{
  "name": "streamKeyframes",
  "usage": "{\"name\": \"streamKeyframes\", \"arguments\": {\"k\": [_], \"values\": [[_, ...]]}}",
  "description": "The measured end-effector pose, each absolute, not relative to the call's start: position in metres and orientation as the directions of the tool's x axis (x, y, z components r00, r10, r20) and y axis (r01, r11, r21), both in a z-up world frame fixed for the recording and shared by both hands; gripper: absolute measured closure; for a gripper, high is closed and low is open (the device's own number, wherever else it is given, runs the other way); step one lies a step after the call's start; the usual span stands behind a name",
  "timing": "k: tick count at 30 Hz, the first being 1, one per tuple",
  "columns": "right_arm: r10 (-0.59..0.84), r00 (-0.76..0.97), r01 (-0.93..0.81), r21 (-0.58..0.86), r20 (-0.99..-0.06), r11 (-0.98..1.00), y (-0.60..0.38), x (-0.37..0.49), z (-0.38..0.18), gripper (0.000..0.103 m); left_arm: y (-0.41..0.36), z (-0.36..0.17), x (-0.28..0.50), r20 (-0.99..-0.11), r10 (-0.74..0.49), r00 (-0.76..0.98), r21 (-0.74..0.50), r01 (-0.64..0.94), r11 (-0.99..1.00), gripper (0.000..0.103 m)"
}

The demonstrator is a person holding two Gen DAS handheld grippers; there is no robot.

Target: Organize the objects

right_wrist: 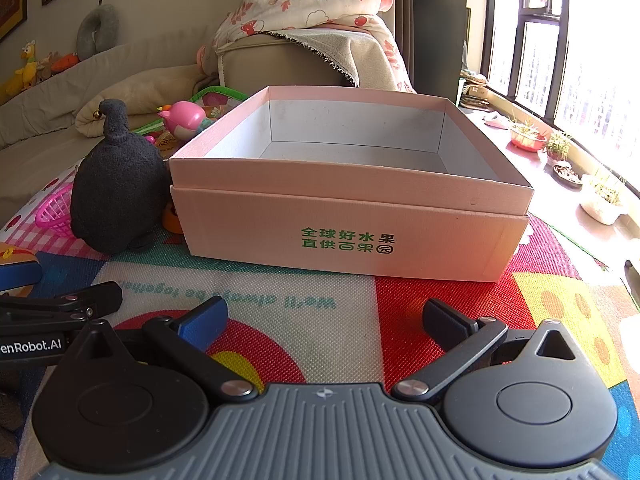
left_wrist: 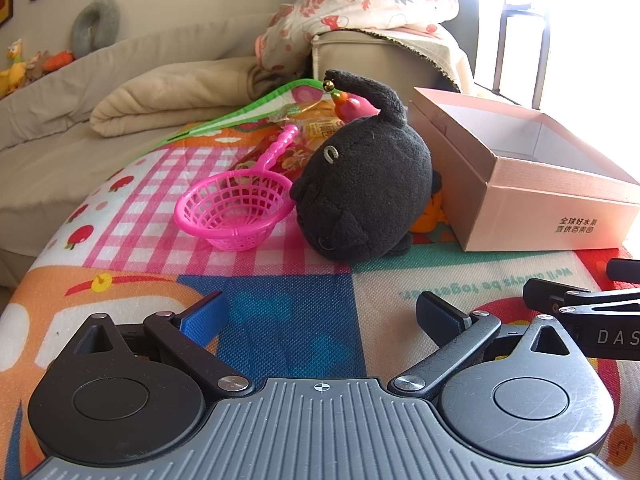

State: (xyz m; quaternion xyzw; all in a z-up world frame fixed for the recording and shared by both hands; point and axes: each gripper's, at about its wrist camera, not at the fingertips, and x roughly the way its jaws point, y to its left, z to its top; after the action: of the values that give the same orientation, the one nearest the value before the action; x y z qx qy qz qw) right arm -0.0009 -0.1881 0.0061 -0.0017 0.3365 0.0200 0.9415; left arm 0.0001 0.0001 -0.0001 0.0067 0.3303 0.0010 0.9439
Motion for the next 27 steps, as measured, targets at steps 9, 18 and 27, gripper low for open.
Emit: {"name": "streamKeyframes", "arguments": {"k": [9,18,27], "values": [[0.037,0.773,-0.039,0.011,-0.634,0.999,-0.1878,-0.0013,0.0056,0.0,0.0002,-0.0001,-0.0001,-0.623,0.006,0.782,0.013,0.003,1.0,0.0],[0.037,0.773,-0.039,0.01,-0.634,0.999,-0.1875,-0.0013,0.0052,0.0,0.0002,-0.0001,-0.0001,-0.623,0.006,0.782,0.014,0.003,1.0,0.0],[0.037,0.772,-0.039,0.011,-0.634,0.999,-0.1883,-0.001,0.0046,0.0,0.0011,0.0019,-0.0003,-0.622,0.003,0.783,0.01,0.004,1.0,0.001]]}}
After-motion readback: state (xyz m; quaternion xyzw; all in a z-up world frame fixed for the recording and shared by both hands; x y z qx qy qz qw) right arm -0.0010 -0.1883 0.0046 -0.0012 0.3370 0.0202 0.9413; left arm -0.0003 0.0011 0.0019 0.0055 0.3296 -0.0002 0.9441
